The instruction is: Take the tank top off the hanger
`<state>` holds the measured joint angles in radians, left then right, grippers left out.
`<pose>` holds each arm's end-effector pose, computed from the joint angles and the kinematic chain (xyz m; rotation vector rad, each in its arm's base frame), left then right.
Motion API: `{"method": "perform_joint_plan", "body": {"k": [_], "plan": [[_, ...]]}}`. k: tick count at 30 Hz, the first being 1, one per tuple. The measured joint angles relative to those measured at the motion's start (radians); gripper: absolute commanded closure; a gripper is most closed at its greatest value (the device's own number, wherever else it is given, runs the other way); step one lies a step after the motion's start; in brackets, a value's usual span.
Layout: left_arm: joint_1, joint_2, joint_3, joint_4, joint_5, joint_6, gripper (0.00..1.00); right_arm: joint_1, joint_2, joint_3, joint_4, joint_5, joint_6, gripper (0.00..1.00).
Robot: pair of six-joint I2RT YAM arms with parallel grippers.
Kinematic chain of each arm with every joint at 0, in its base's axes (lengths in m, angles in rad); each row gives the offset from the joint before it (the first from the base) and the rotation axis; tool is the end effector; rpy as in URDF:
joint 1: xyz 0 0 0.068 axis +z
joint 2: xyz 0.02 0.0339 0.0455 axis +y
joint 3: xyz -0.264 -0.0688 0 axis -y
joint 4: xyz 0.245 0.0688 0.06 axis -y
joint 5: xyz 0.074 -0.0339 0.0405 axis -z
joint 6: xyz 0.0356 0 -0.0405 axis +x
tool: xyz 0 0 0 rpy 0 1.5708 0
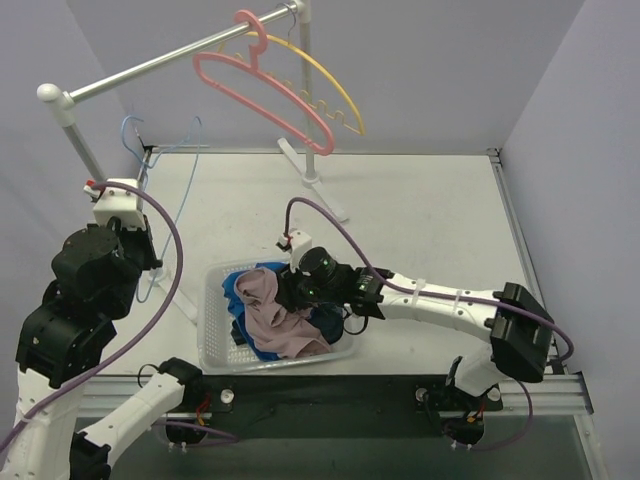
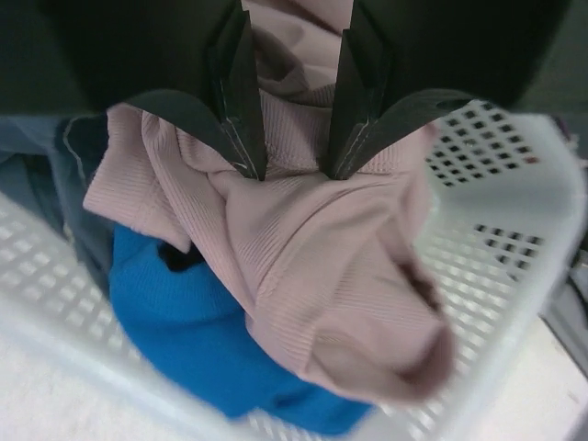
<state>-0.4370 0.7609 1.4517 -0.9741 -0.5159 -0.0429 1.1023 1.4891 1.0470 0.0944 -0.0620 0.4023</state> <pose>0.0801 -0.0180 0.4686 0.0029 1.8186 0.1390 0.1554 0.3120 0.2887 -0.7516 1.9278 1.0381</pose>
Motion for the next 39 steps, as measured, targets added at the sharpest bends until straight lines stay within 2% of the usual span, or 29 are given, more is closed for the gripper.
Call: {"method": "perform_joint_plan", "body": {"k": [2, 5, 6, 9, 11, 12, 17, 26, 31, 37, 39], "plan": [[0.000, 0.023, 0.004, 0.010, -0.013, 0.003, 1.00, 0.000, 0.050, -0.059, 0.039, -0.006, 0.018, 0.64], [0.000, 0.056, 0.005, 0.039, -0.031, 0.002, 1.00, -0.001, 0.105, -0.102, 0.067, -0.008, 0.043, 0.46], [0.000, 0.067, 0.007, 0.047, -0.039, 0.001, 1.00, -0.001, 0.104, -0.105, 0.075, -0.011, 0.048, 0.35], [0.000, 0.104, 0.011, 0.069, -0.072, -0.001, 1.00, -0.001, 0.057, -0.105, 0.081, -0.016, 0.056, 0.15], [0.000, 0.127, 0.012, 0.094, -0.101, 0.000, 1.00, -0.001, 0.004, -0.105, 0.071, -0.018, 0.056, 0.09], [0.000, 0.137, 0.011, 0.117, -0.117, 0.003, 1.00, -0.001, -0.023, -0.105, 0.067, -0.019, 0.053, 0.01], [0.000, 0.178, 0.002, 0.277, -0.182, 0.015, 1.00, 0.006, -0.161, -0.105, 0.043, -0.021, 0.053, 0.00], [0.002, 0.295, 0.002, 0.496, -0.274, 0.071, 1.00, 0.012, -0.312, -0.105, -0.072, -0.016, 0.043, 0.00], [0.007, 0.385, 0.009, 0.526, -0.288, 0.072, 1.00, 0.012, -0.402, -0.084, -0.122, -0.016, 0.037, 0.00], [0.009, 0.476, 0.040, 0.522, -0.290, 0.062, 1.00, 0.012, -0.420, -0.067, -0.146, -0.017, 0.032, 0.00], [0.010, 0.488, 0.043, 0.523, -0.290, 0.060, 0.90, 0.012, -0.420, -0.067, -0.159, -0.017, 0.032, 0.00]]}}
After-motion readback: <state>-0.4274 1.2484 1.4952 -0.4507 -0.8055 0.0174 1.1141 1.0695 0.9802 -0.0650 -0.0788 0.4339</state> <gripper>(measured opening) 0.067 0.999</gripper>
